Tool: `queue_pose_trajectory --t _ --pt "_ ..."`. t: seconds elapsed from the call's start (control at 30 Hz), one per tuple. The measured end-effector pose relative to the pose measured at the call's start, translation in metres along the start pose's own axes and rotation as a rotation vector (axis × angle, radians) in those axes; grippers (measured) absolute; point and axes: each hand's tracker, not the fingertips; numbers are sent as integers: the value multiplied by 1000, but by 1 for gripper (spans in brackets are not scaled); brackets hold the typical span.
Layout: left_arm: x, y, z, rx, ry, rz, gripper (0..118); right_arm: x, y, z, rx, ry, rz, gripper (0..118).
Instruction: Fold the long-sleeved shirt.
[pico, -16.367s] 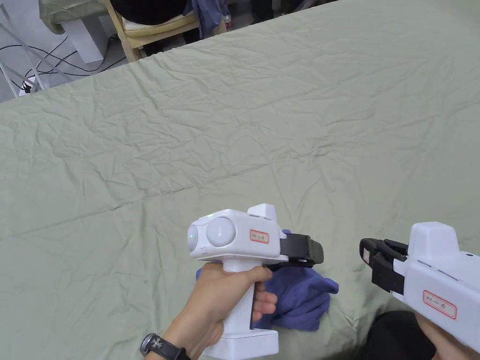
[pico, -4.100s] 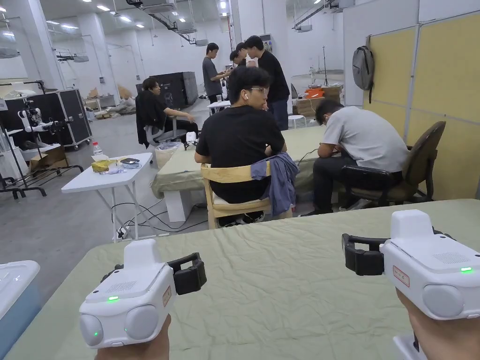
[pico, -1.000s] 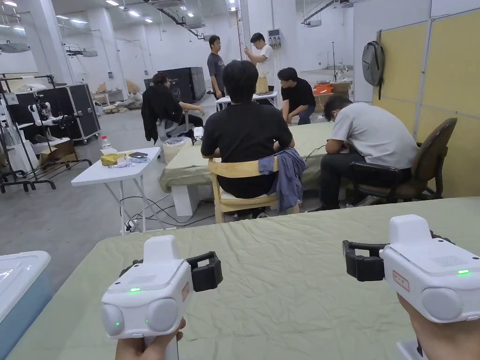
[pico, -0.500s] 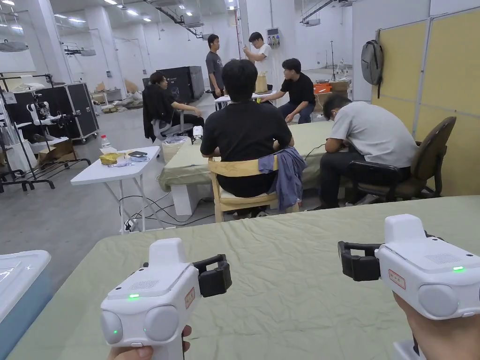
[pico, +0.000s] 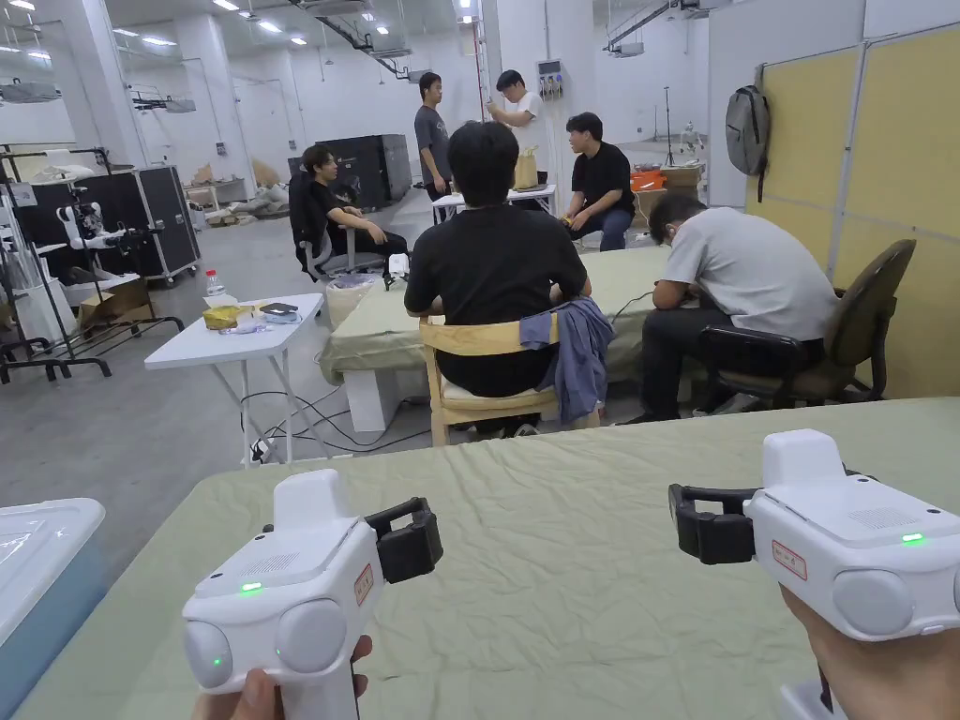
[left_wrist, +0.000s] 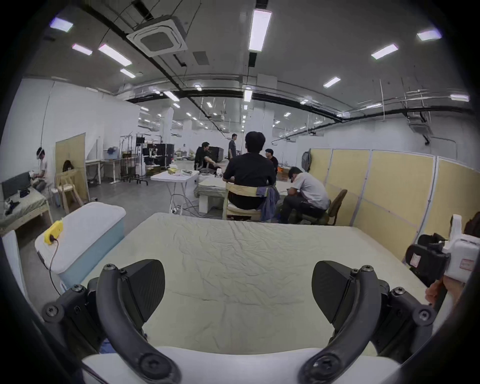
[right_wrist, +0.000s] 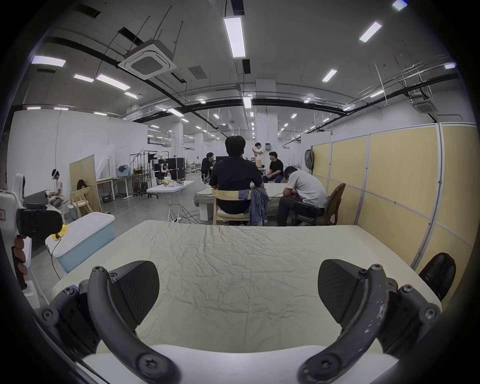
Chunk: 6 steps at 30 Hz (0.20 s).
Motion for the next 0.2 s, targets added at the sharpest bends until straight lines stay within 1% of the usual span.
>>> queue_pose_trajectory --t 0.07,0.13,0.17,0.2 --pt "3 1 1 7 36 -24 114 0 -1 0 5 5 0 118" --pt "5 0 2 -4 37 -36 114 0 -1 1 5 7 -6 118" --pt "5 0 3 -23 2 -57 114 0 -1 1 4 6 -8 118" --pt "4 0 5 -15 -32 -46 114 0 -1 1 5 6 -9 118"
